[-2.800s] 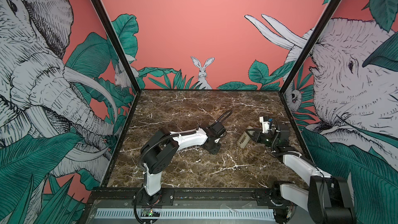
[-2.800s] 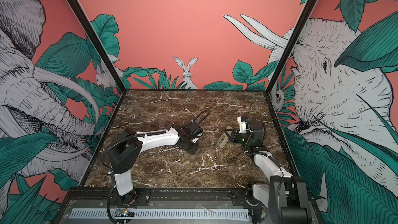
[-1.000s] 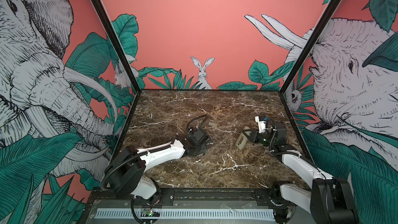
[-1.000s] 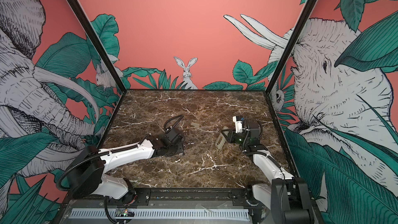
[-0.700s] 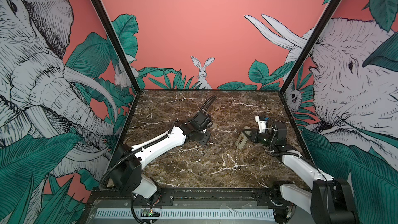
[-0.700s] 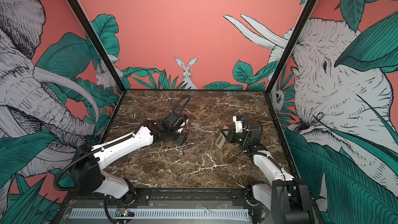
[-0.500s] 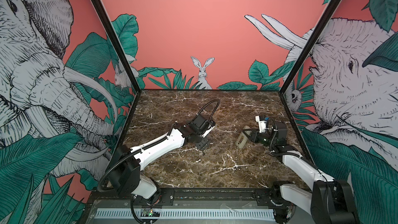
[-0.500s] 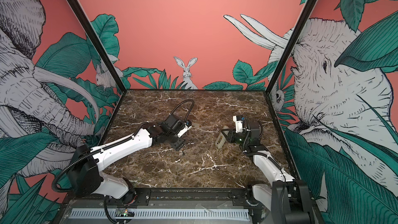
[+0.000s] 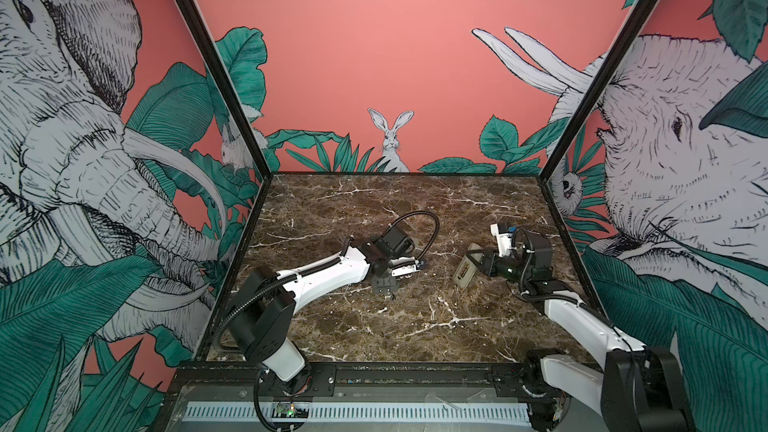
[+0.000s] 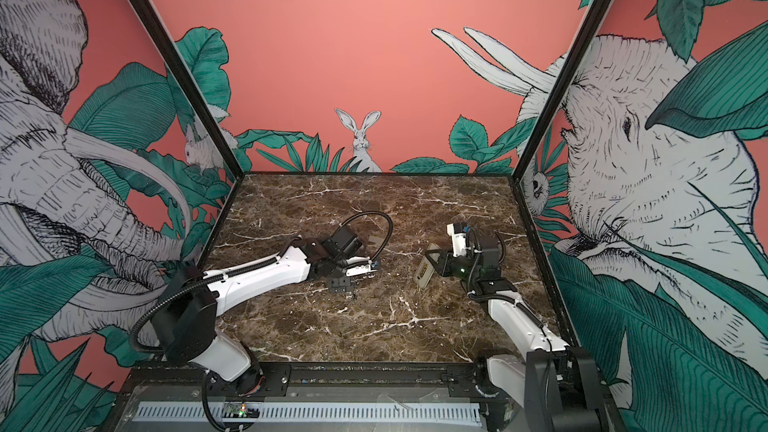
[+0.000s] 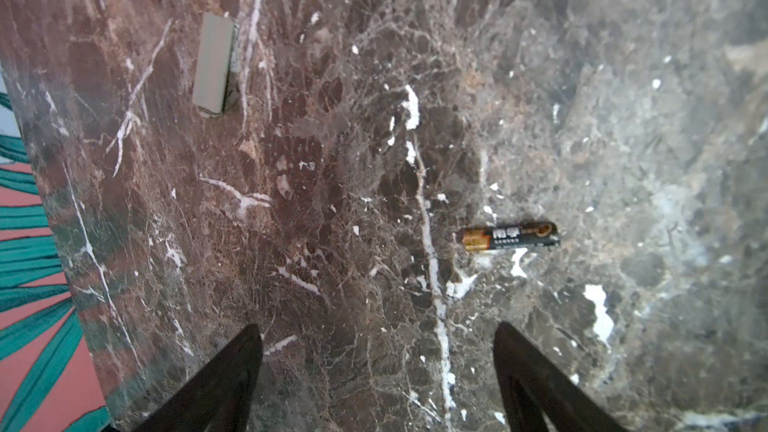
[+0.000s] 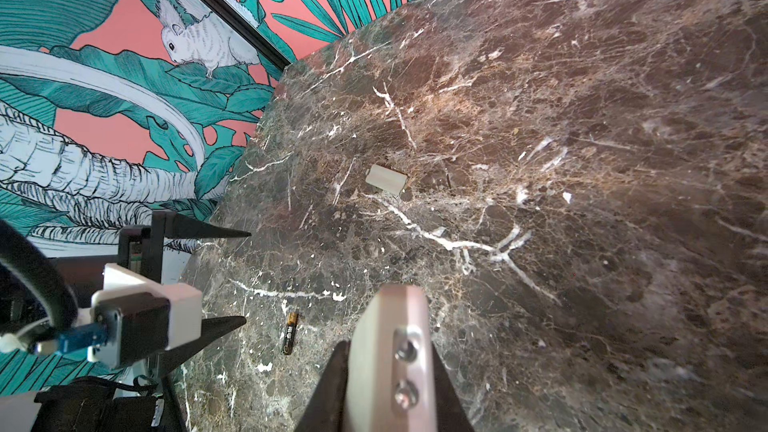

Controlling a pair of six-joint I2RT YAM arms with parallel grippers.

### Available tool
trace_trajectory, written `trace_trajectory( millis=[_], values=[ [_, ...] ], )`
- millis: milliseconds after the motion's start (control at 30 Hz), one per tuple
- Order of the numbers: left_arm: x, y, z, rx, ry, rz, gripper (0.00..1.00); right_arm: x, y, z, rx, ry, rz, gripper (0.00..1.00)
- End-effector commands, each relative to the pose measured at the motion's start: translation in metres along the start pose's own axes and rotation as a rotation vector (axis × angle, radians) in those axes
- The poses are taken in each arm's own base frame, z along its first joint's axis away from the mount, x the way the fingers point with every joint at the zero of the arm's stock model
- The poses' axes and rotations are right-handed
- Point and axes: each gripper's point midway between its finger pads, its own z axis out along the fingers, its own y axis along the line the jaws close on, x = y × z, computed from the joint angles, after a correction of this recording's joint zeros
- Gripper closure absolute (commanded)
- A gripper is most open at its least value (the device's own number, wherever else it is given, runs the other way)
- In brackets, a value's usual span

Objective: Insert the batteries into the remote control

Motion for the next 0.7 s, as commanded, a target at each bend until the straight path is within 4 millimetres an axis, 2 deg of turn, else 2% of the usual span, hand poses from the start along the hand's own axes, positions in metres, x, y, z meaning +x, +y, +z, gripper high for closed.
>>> trace_trajectory(
  millis=[0,267,667],
  values=[
    [0.0,-0.023,0.006,0.1,0.014,0.115,0.13,-0.023,0.011,-0.001,-0.023,-0.053,-0.063,1.0],
    [-0.013,-0.049,0.026,0.236,0.036,0.136,0.17,-0.025,0.006,-0.002,-0.014,-0.055,-0.05,1.0],
    [-0.01,-0.05,0.04,0.239,0.069,0.143,0.23,-0.027,0.005,-0.001,-0.015,-0.055,-0.051,1.0]
  ],
)
